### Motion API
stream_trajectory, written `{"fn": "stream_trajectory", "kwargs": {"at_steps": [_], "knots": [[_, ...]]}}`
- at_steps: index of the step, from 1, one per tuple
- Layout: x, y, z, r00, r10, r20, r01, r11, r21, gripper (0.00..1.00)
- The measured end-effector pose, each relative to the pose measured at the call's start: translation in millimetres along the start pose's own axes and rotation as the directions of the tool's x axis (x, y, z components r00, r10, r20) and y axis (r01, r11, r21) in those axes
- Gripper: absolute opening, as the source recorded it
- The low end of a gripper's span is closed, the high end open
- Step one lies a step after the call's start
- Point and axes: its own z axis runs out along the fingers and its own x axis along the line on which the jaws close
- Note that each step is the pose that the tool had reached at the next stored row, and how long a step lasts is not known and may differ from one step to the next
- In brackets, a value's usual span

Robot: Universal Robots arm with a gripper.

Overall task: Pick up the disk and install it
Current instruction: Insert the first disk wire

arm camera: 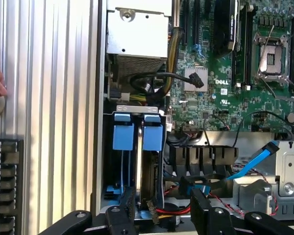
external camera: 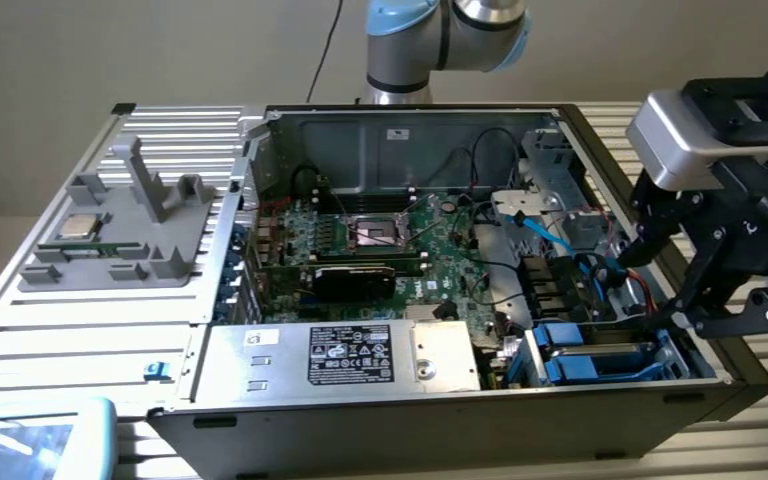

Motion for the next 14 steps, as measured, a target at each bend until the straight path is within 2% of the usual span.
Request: {"fn": "stream_trajectory", "kwargs": {"at_steps": [2, 3, 4, 14], "knots": [[0.6, -0.4, 0.7, 1.0, -0.002, 0.0094, 0.002, 0.9999, -0.0105, 0.56], [0.9, -0.7, 0.9, 0.9999, -0.003, 0.0127, 0.003, 0.9999, -0.0149, 0.56], [1.2, -1.1, 1.0, 0.9999, -0.005, 0.0135, 0.005, 0.9998, -0.0178, 0.56], [11.1, -10.5, -0.5, 0.9996, -0.024, 0.0137, 0.024, 0.9993, -0.0268, 0.56]]}}
